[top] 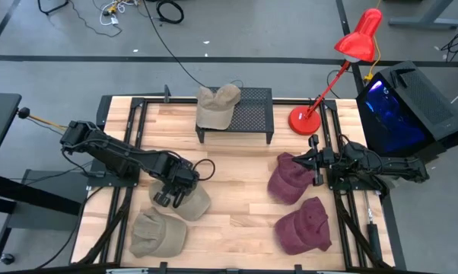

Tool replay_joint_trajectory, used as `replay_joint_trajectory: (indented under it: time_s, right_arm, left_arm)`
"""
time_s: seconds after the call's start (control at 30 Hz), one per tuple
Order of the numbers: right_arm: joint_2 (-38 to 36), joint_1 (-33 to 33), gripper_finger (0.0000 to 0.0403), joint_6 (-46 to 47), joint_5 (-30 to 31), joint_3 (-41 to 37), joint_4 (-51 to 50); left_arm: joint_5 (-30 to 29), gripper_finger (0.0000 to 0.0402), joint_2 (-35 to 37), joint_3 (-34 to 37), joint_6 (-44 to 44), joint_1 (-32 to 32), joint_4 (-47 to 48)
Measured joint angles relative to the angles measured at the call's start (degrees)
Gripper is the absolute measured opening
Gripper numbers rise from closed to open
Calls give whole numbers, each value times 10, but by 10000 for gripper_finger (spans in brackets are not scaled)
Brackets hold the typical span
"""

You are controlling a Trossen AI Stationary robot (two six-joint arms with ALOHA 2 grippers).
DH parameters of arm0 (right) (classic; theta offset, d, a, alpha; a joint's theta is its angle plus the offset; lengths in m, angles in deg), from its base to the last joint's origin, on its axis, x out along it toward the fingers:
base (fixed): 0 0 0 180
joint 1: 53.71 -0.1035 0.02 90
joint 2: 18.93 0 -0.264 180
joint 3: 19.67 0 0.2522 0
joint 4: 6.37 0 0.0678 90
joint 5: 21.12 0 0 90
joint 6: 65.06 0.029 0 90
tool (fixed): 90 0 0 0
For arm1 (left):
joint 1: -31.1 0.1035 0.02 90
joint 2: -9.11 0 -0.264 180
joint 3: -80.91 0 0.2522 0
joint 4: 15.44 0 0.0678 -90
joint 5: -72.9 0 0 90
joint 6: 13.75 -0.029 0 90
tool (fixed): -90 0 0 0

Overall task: Pick & Place hat
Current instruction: Stack the top brown cap on top of the other brown cap on the shelf

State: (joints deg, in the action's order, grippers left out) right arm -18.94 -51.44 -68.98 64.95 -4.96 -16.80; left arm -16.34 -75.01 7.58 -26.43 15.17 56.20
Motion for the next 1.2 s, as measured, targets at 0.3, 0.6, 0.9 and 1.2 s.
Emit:
replay_joint_trajectory:
  time_s: [0.3,0.6,0.9,1.2]
  right_arm:
    - [0,0,16,0,0,0,0]
    - [0,0,16,0,0,0,0]
    - [0,0,16,0,0,0,0]
    - [0,0,16,0,0,0,0]
  left_arm:
    - [6,10,0,0,0,0,0]
    - [6,7,1,-46,0,0,28]
    - [6,6,1,-131,-1,0,141]
    - [-6,6,2,-255,-14,6,237]
